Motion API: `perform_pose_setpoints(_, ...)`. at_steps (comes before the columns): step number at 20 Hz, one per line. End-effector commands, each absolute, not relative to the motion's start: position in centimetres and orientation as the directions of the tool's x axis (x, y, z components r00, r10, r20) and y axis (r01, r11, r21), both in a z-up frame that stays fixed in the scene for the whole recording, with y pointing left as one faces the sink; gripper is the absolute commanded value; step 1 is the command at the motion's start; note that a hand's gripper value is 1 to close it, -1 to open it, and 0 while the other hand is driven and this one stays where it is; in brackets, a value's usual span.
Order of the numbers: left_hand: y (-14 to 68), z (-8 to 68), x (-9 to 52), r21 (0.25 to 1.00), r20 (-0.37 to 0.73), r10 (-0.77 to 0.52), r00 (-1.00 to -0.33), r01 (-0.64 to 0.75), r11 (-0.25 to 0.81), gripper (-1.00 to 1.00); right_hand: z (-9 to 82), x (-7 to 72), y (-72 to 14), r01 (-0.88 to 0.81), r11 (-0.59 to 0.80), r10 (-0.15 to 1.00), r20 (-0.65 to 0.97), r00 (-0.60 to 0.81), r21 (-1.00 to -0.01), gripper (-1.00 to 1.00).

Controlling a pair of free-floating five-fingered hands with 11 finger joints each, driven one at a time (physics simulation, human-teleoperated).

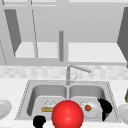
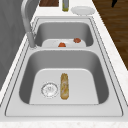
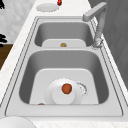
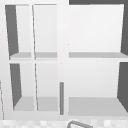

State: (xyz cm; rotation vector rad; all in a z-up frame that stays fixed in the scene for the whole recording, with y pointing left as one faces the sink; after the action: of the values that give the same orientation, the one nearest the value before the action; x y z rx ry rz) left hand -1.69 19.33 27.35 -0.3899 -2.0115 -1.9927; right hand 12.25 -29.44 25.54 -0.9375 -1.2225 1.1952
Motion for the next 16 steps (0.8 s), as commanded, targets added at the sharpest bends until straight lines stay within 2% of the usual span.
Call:
perform_pose_setpoints(1, 19.3, 27.4, -1.7, 0.924, 0.383, -0.007, -0.924, 0.383, 0.011, 0.00, 25.6, 9.8, -29.4, -0.169, 0.080, 0.995, 0.090, -0.052, -0.982, -1.00)
perform_pose_setpoints(6, 19.3, 27.4, -1.7, 0.924, 0.383, -0.007, -0.924, 0.383, 0.011, 0.00, 25.2, 7.2, -29.1, -0.158, 0.056, 0.997, 0.064, -0.049, -0.986, -1.00)
perform_pose_setpoints(16, 19.3, 27.4, -1.7, 0.924, 0.383, -0.007, -0.924, 0.383, 0.011, 0.00, 23.5, 5.9, -29.2, -0.146, 0.124, 0.990, 0.132, -0.045, -0.981, -1.00)
